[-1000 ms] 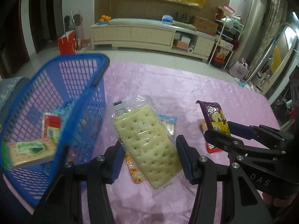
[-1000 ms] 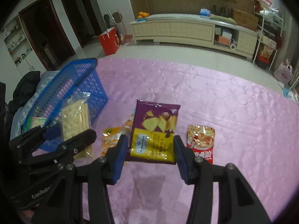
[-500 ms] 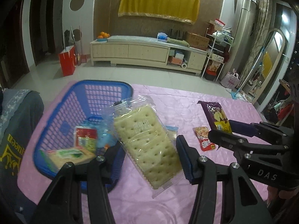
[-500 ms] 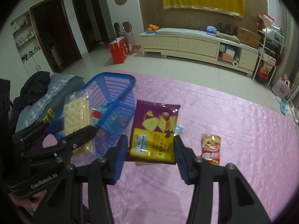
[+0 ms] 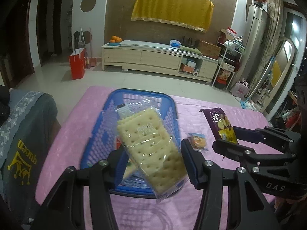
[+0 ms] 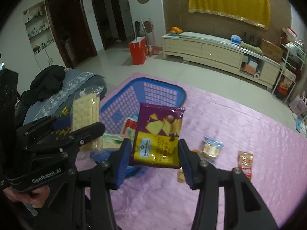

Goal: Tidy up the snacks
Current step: 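Carry the cracker pack and chip bag over the blue basket, then open the left gripper over the basket, then open the right gripper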

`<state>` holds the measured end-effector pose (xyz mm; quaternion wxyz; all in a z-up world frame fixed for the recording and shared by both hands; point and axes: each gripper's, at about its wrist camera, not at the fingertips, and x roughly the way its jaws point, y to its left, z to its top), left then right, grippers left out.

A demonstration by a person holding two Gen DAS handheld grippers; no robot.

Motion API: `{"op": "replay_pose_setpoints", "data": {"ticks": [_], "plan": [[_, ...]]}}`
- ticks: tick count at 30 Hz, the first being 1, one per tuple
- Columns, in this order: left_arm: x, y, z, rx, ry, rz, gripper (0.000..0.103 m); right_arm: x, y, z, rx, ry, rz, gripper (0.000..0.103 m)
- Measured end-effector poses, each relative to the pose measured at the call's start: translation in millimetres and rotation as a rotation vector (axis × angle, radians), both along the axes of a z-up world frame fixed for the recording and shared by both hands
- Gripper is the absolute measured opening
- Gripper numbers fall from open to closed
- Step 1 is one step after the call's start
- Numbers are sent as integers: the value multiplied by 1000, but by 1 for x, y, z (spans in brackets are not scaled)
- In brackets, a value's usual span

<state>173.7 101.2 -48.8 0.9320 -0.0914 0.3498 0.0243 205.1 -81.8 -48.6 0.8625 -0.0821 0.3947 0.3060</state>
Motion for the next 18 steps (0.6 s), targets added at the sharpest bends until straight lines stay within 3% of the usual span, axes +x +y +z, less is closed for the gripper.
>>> {"op": "replay_pose_setpoints", "data": {"ticks": [11, 18], "plan": [[21, 51, -24, -35, 72, 3, 51, 12, 41, -17, -23, 46, 17, 54], [40, 56, -44, -88, 123, -29, 51, 21, 43, -26, -50, 65, -2, 54]]}}
